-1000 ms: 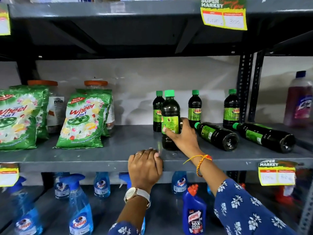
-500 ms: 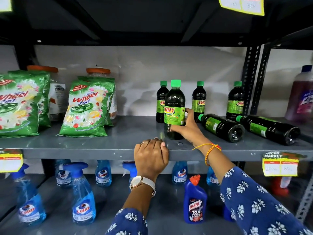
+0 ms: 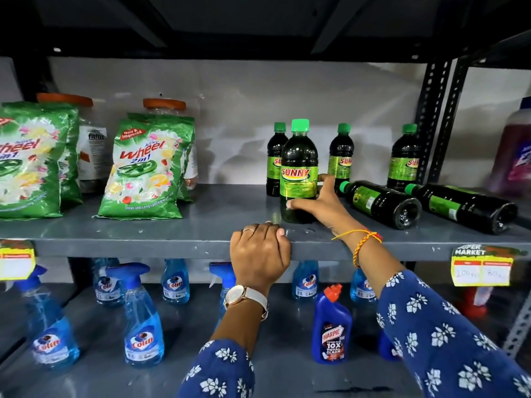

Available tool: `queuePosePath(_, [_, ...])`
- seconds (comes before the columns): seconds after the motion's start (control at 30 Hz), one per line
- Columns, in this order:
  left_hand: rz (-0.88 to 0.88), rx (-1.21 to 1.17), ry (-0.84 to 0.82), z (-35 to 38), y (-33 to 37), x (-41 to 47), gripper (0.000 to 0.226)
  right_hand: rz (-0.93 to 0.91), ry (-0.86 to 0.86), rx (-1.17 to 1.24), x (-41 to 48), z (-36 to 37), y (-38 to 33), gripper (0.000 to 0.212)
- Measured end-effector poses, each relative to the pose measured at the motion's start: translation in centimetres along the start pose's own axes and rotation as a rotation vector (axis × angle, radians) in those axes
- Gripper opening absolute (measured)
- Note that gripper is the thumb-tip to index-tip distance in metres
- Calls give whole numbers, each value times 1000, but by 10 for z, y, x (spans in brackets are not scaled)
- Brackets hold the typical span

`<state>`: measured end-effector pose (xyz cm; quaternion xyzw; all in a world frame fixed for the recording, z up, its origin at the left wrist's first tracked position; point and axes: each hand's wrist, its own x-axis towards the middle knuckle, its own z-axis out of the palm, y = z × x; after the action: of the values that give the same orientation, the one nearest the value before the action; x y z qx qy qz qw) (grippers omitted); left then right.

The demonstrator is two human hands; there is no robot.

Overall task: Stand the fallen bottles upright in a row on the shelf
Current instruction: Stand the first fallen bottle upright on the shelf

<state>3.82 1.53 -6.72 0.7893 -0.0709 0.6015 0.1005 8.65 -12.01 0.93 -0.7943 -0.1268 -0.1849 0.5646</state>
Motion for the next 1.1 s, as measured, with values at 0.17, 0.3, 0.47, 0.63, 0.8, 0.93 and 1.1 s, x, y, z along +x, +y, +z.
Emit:
queuePosePath(0.17, [-3, -3, -4, 0, 0, 0, 31, -8, -2, -5, 0, 0, 1, 57])
queuePosePath(0.3, [-12, 1, -37, 0, 0, 0, 32, 34, -29, 58, 1, -1, 0, 61])
queuePosePath(0.47, [-11, 0, -73, 0, -1, 0, 33, 30, 0, 22, -2, -1, -2, 54])
queuePosePath(0.63, [-13, -1, -101, -3, 0, 0, 34, 18, -1, -28, -10, -6, -5, 41])
queuePosePath(0.8, [-24, -1, -122, -6, 1, 1, 37, -51, -24, -44, -34, -13, -11, 42])
queuePosePath(0.93, [-22, 10, -131, -6, 1, 0, 37, -86, -24, -56, -44, -14, -13, 49])
queuePosePath(1.1, [-20, 11, -112, -7, 2, -1, 36, -88, -17, -45, -49, -14, -14, 51])
